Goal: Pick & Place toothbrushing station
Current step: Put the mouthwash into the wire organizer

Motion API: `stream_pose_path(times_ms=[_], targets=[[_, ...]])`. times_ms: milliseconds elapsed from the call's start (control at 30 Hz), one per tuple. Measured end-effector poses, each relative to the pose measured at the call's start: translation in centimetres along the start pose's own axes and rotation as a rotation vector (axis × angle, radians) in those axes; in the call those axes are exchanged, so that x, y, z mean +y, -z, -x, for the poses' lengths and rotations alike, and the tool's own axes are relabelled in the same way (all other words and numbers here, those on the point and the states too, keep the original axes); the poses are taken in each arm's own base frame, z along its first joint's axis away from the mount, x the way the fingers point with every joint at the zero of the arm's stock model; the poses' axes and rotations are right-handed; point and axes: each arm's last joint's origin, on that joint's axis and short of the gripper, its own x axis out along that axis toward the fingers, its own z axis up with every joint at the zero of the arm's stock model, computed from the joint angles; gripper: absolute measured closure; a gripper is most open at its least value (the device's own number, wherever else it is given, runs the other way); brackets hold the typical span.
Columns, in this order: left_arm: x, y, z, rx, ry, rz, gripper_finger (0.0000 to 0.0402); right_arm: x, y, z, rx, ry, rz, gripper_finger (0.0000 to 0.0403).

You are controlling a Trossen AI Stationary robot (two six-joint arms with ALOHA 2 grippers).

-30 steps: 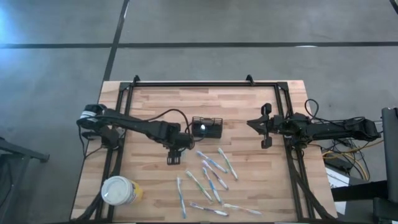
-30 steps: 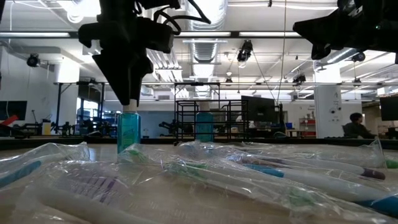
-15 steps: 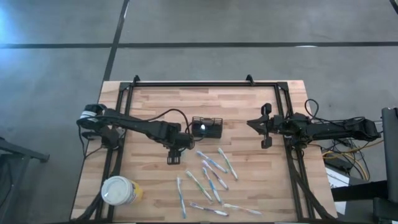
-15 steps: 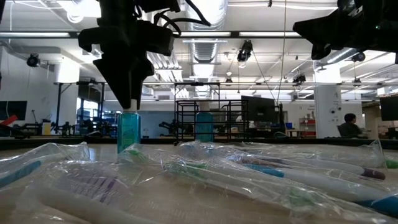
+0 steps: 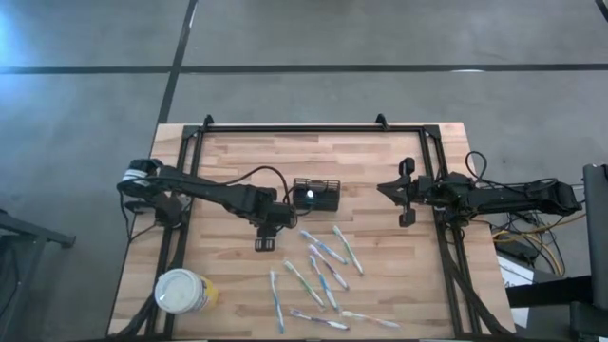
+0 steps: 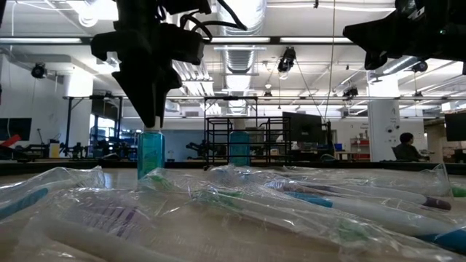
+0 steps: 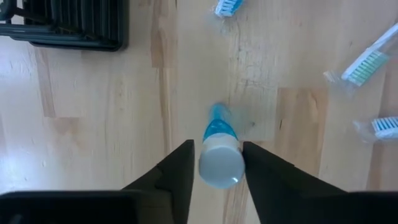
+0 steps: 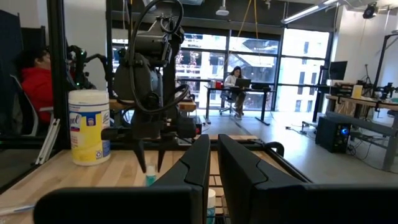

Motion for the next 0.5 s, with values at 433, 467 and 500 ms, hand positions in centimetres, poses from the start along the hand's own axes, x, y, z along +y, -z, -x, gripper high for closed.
stream_pose_path(times_ms=[433,467,500], targets=[[0.0,0.1,0.4,-0.012,0.005,-0.050,0.0306,0.0,0.0,0.0,0.000,0.000,0.001,0.0376],[0.1,0.1,0.8,-0.025,0.007,-0.067,0.0306,0.0,0.0,0.0,0.000,0.000,0.001,0.0376],[0.1,0.3,1.3,-0.042,0.009,-0.083,0.0306,0.0,0.0,0.0,0.000,0.000,0.001,0.0376]])
